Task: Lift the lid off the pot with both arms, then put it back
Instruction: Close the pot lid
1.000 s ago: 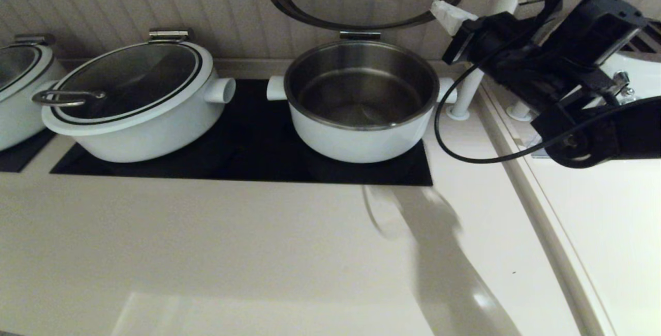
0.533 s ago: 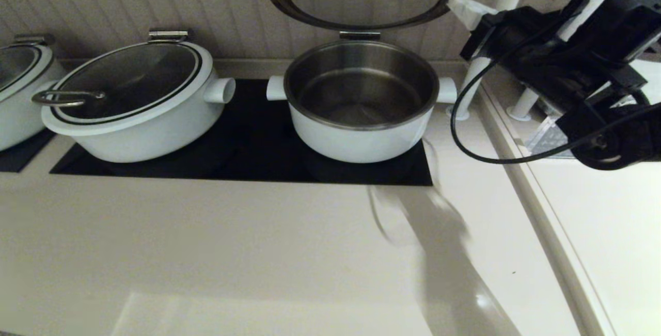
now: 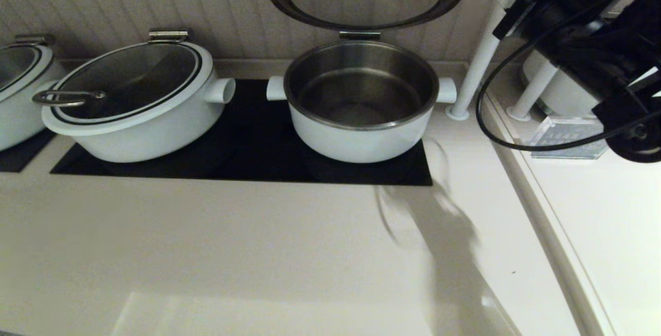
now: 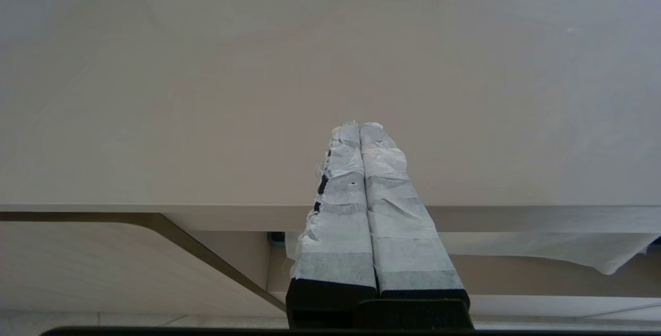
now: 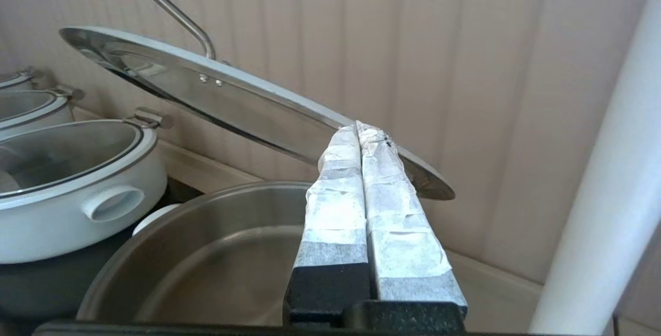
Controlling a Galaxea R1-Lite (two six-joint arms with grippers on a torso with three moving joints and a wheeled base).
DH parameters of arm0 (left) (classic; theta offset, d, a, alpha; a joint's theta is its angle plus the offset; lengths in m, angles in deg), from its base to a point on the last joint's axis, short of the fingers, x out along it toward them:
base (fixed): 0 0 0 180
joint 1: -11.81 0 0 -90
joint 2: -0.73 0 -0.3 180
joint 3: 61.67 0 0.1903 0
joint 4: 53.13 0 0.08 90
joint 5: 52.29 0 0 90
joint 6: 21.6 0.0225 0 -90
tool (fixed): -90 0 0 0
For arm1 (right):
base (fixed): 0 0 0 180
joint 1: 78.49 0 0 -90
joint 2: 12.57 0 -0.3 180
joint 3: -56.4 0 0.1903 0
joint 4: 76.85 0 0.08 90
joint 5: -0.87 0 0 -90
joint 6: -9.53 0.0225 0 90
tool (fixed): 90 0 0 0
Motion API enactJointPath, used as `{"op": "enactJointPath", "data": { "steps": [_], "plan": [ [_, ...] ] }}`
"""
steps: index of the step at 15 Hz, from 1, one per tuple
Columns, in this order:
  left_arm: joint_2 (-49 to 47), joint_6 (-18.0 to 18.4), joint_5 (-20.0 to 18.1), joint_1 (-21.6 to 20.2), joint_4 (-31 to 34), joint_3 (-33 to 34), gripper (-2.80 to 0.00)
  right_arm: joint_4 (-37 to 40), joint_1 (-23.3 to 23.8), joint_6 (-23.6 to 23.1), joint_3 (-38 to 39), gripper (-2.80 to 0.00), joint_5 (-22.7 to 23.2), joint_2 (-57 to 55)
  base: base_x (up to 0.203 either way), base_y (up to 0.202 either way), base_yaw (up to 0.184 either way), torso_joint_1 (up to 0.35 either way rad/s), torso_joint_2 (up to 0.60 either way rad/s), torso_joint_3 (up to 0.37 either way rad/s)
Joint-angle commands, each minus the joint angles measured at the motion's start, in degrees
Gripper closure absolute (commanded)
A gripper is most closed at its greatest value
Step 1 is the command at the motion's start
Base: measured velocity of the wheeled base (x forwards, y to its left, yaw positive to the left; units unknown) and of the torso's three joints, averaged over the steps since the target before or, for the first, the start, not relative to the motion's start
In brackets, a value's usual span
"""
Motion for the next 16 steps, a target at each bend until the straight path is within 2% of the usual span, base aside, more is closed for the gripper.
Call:
{"op": "enactJointPath", "data": {
  "steps": [1, 3, 9, 16],
  "plan": [
    [0.02, 0.0, 0.0, -0.04, -0.02, 0.0, 0.0, -0.19, 0.5, 0.09, -0.51, 0.0, 0.7, 0.45, 0.0, 0.0, 0.0, 0.0, 0.0, 0.0],
    [0.02, 0.0, 0.0, 0.03, -0.02, 0.0, 0.0, 2.26, 1.4, 0.1, -2.07, 0.0, 2.29, 0.53, 0.0, 0.0, 0.0, 0.0, 0.0, 0.0],
    [0.02, 0.0, 0.0, -0.04, -0.02, 0.0, 0.0, 6.52, 2.16, 1.2, -14.15, 0.0, 3.74, -3.71, 0.0, 0.0, 0.0, 0.0, 0.0, 0.0],
    [0.02, 0.0, 0.0, -0.04, -0.02, 0.0, 0.0, 7.14, 2.16, 1.24, -25.66, 0.0, 7.41, -12.84, 0.0, 0.0, 0.0, 0.0, 0.0, 0.0]
  ]
}}
